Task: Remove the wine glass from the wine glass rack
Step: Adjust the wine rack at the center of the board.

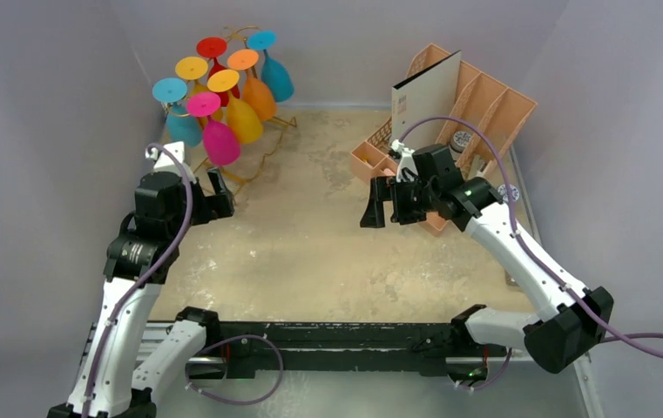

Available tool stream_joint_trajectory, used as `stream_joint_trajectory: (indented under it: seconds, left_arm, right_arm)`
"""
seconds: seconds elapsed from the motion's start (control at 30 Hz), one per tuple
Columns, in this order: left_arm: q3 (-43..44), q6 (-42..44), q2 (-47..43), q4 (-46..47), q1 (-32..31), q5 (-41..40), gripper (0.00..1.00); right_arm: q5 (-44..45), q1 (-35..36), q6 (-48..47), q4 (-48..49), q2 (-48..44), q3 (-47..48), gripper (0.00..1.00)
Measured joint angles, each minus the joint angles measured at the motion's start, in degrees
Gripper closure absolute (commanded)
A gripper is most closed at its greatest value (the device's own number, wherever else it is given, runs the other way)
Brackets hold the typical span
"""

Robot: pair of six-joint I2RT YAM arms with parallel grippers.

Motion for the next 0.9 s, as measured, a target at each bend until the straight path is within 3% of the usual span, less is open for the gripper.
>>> stream_joint_trajectory:
  seconds: [0.2, 0.4, 0.53, 0.63, 0.9]
  left_arm:
    - [-2.4, -2.7, -4.9, -0.3, 0.0, -11.9, 0.0]
    - [-2.4, -10.6, 2.6, -8.7, 0.0, -20.9, 0.0]
    - [-4.9, -12.3, 7.5, -9.7, 0.0, -18.8, 0.0]
    - [-9.9, -13.0, 6.4, -7.8, 0.0, -15.6, 0.0]
    - [-19.4, -13.8, 3.1, 7.7, 0.0, -8.8, 0.0]
  right_arm:
    - [2.6, 0.1, 2.1, 7.6, 0.3, -5.7, 0.01]
    - [3.7, 0.1, 2.9, 13.7, 1.6, -6.5, 0.01]
    - [3.6, 0.1, 4.5, 16.5, 1.0, -8.2, 0.01]
    - [3.6, 0.1, 5.4, 17.1, 0.3, -9.4, 0.01]
    - [3.7, 0.1, 7.0, 14.9, -4.9, -10.4, 0.01]
